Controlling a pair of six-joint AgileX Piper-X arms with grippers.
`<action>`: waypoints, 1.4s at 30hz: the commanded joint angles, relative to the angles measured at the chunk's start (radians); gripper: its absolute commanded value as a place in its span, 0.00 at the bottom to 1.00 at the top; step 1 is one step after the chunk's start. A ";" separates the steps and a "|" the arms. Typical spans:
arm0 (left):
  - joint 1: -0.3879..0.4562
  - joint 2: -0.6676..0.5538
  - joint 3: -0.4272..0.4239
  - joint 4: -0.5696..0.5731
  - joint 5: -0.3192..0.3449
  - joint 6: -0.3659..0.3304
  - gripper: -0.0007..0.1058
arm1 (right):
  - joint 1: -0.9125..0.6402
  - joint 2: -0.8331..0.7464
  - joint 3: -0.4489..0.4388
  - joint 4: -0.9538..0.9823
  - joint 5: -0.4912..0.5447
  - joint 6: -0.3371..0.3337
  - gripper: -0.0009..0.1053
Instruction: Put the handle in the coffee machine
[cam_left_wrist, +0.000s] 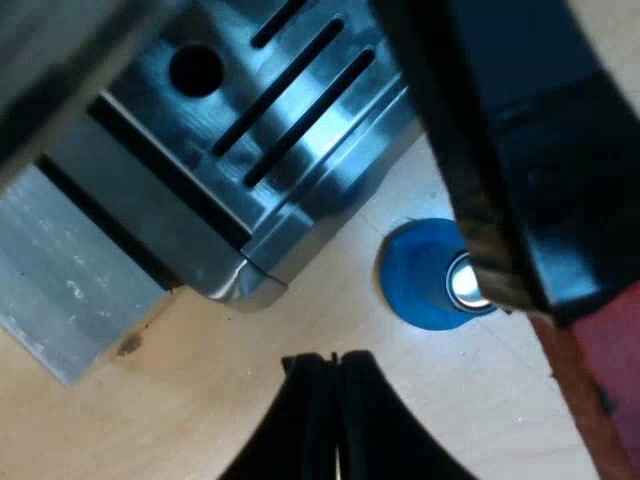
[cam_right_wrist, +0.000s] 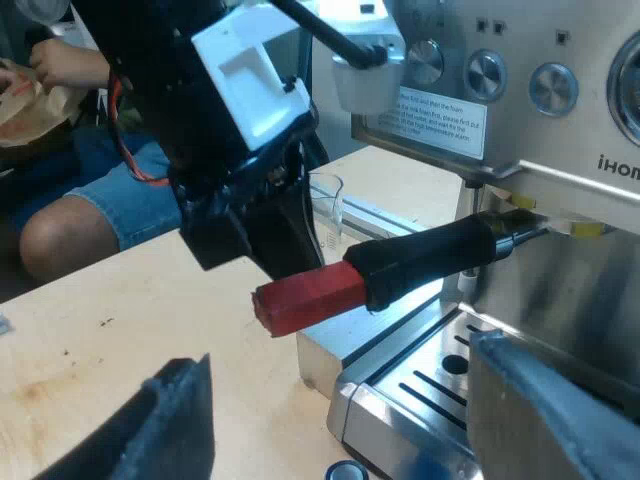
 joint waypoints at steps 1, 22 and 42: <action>-0.022 0.000 -0.003 -0.005 -0.020 -0.023 0.01 | 0.012 -0.005 -0.008 -0.006 -0.001 -0.013 0.55; -0.133 0.000 -0.003 0.000 0.159 -0.066 0.01 | 0.135 -0.008 -0.008 0.092 0.172 0.000 0.55; -0.319 0.000 -0.076 -0.001 0.277 -0.014 0.01 | 0.173 -0.008 -0.008 0.096 0.257 0.094 0.55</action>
